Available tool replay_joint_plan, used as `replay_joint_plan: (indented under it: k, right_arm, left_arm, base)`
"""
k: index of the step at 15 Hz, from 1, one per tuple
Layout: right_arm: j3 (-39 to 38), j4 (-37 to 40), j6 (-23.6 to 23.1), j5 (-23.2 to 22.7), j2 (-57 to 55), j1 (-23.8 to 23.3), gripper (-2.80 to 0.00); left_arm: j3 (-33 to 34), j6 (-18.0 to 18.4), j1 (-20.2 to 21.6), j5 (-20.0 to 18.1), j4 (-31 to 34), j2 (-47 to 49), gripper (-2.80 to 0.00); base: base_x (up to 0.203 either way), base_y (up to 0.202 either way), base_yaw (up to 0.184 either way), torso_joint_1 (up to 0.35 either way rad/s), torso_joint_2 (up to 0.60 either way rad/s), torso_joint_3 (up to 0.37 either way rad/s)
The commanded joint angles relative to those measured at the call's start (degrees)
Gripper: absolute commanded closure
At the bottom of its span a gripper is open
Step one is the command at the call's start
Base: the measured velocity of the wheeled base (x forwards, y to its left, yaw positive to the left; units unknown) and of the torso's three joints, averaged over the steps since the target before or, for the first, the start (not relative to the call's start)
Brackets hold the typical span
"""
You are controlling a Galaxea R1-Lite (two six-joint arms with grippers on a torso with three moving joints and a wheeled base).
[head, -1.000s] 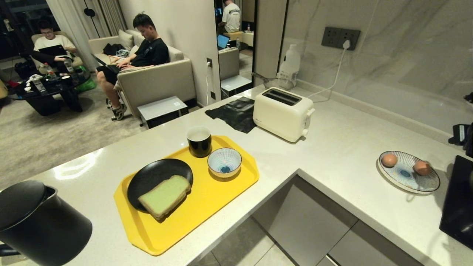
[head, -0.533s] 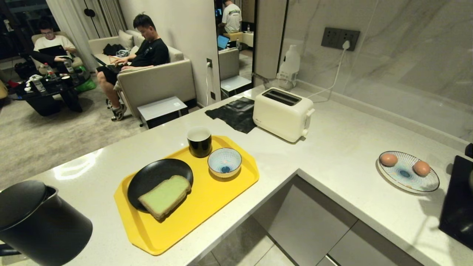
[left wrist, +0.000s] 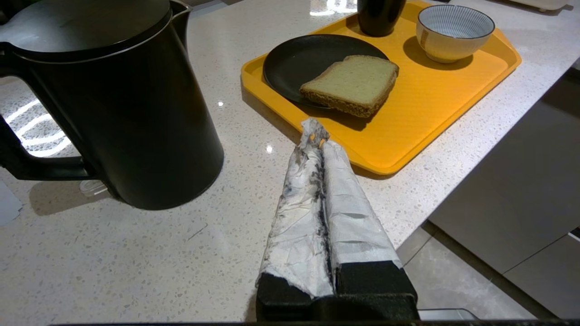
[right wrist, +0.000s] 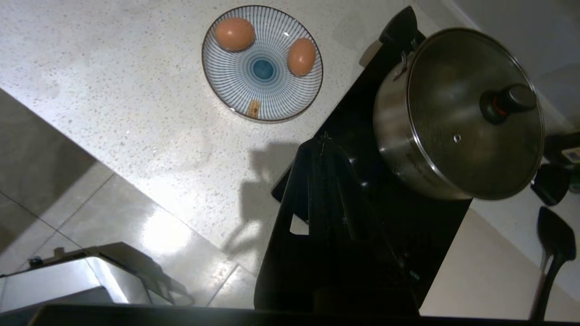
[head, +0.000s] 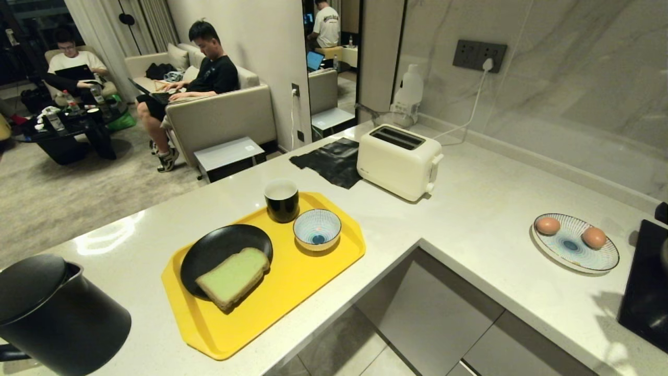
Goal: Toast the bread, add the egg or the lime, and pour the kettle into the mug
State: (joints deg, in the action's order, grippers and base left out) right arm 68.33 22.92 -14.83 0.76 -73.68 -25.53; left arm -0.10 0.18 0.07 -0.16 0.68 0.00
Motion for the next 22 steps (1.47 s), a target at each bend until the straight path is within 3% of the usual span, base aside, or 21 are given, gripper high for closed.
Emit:
replay_joint_plan:
  k: [1, 5, 9, 10, 12, 15, 18, 22]
  right_arm:
    - [3.4, -0.8, -1.6, 1.5, -9.4, 1.4, 0.00]
    - [18.5, 4.3, -8.6, 4.7, -22.1, 1.9, 0.00]
    - [31.4, 10.2, -7.9, 5.9, -35.0, 3.0, 0.00]
    - [34.3, 10.6, -7.0, 5.7, -38.3, 3.4, -2.80]
    - [40.0, 11.0, -4.0, 2.6, -43.7, 4.4, -2.80]
    - [44.7, 11.5, 10.0, 0.5, -48.2, 8.7, -2.80]
    - [45.4, 11.7, 19.7, 4.5, -51.4, 12.9, -2.80]
    - [45.5, 9.5, 21.6, 9.9, -55.6, 14.2, -2.80]
  left_arm:
    - [0.0, 0.0, 0.0, 0.0, 0.0, -0.2, 0.00]
    - [0.0, 0.0, 0.0, 0.0, 0.0, -0.2, 0.00]
    - [0.0, 0.0, 0.0, 0.0, 0.0, -0.2, 0.00]
    - [0.0, 0.0, 0.0, 0.0, 0.0, -0.2, 0.00]
    - [0.0, 0.0, 0.0, 0.0, 0.0, -0.2, 0.00]
    - [0.0, 0.0, 0.0, 0.0, 0.0, -0.2, 0.00]
    - [0.0, 0.0, 0.0, 0.0, 0.0, -0.2, 0.00]
    - [0.0, 0.0, 0.0, 0.0, 0.0, -0.2, 0.00]
  base:
    - [0.000, 0.000, 0.000, 0.000, 0.00, 0.000]
    - [0.000, 0.000, 0.000, 0.000, 0.00, 0.000]
    - [0.000, 0.000, 0.000, 0.000, 0.00, 0.000]
    - [0.000, 0.000, 0.000, 0.000, 0.00, 0.000]
    - [0.000, 0.000, 0.000, 0.000, 0.00, 0.000]
    - [0.000, 0.000, 0.000, 0.000, 0.00, 0.000]
    - [0.000, 0.000, 0.000, 0.000, 0.00, 0.000]
    - [0.000, 0.000, 0.000, 0.000, 0.00, 0.000]
